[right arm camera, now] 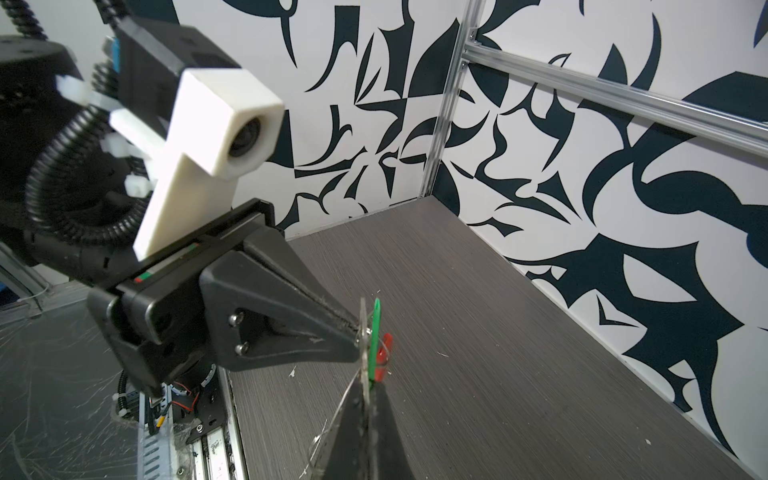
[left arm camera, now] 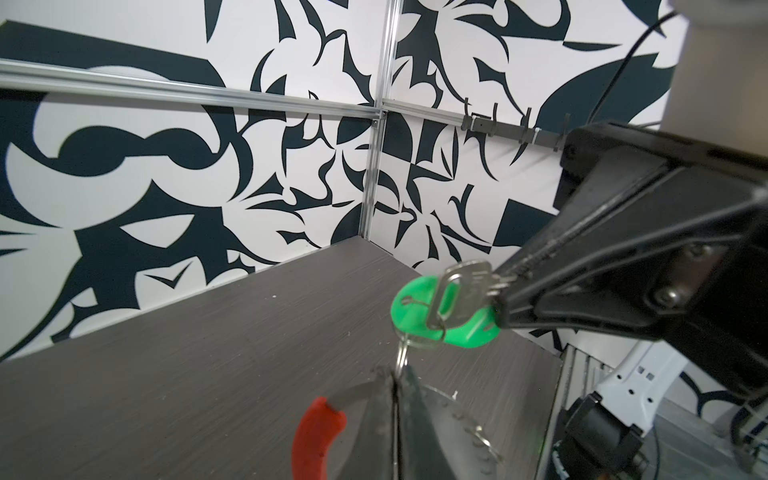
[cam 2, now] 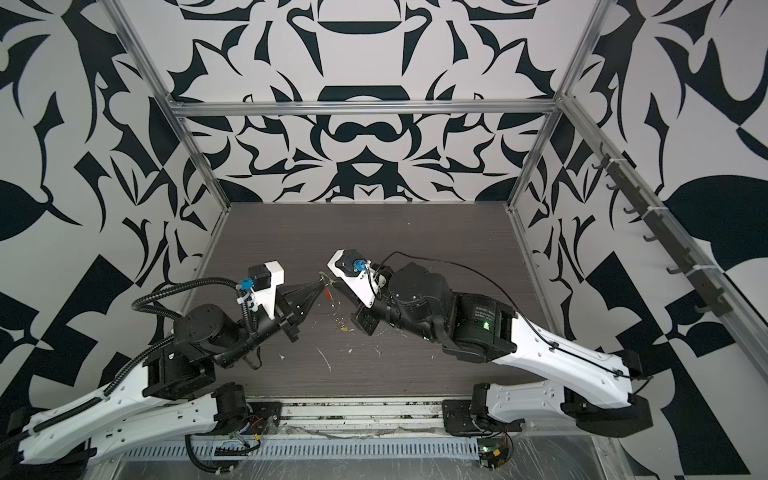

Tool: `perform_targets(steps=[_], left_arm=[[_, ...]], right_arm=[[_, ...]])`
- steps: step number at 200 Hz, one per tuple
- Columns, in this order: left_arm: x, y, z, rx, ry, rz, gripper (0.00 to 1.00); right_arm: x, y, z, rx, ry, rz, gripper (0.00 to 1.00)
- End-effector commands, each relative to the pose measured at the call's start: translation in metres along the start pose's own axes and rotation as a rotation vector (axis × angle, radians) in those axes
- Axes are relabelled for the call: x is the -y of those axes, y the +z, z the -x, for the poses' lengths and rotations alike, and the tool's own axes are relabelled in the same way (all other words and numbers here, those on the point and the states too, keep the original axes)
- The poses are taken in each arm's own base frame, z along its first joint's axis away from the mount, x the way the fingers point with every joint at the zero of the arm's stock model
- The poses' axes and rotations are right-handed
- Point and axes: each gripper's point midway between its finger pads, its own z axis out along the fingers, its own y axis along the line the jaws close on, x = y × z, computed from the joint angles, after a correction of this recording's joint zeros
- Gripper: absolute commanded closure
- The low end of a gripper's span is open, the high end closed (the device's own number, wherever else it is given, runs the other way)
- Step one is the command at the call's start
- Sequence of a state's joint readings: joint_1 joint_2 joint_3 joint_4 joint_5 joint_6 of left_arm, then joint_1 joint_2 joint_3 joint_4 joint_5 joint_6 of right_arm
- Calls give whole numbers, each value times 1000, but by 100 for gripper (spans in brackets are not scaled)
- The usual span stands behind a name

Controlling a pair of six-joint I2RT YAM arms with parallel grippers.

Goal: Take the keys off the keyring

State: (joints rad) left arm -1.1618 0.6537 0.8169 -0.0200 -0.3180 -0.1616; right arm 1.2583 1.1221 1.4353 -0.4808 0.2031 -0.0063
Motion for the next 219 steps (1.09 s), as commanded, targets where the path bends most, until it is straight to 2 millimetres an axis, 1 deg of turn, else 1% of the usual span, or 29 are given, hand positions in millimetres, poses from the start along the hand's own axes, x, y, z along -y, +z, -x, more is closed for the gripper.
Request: perform_targets(steps=[1, 21, 66, 107, 129, 180, 219], left_arm=[[0, -3, 9, 34, -12, 1, 98], [1, -3, 11, 37, -13, -5, 100], [2, -3, 14, 43, -18, -9, 100], [-3, 1, 13, 30, -24, 35, 100], [-4, 2, 15, 35, -25, 69, 100], [-18, 2, 20, 53, -26, 197, 100], [-19, -3, 26, 98, -50, 201, 100]], right_arm=[[4, -20, 38, 126, 32, -4, 100], [4, -19, 36, 123, 33, -7, 100], [6, -20, 35, 123, 40, -16, 100], [9, -20, 30, 117, 57, -32, 100], [12, -22, 25, 114, 69, -47, 100], [18, -24, 14, 112, 94, -80, 100], [19, -23, 5, 102, 110, -90, 100]])
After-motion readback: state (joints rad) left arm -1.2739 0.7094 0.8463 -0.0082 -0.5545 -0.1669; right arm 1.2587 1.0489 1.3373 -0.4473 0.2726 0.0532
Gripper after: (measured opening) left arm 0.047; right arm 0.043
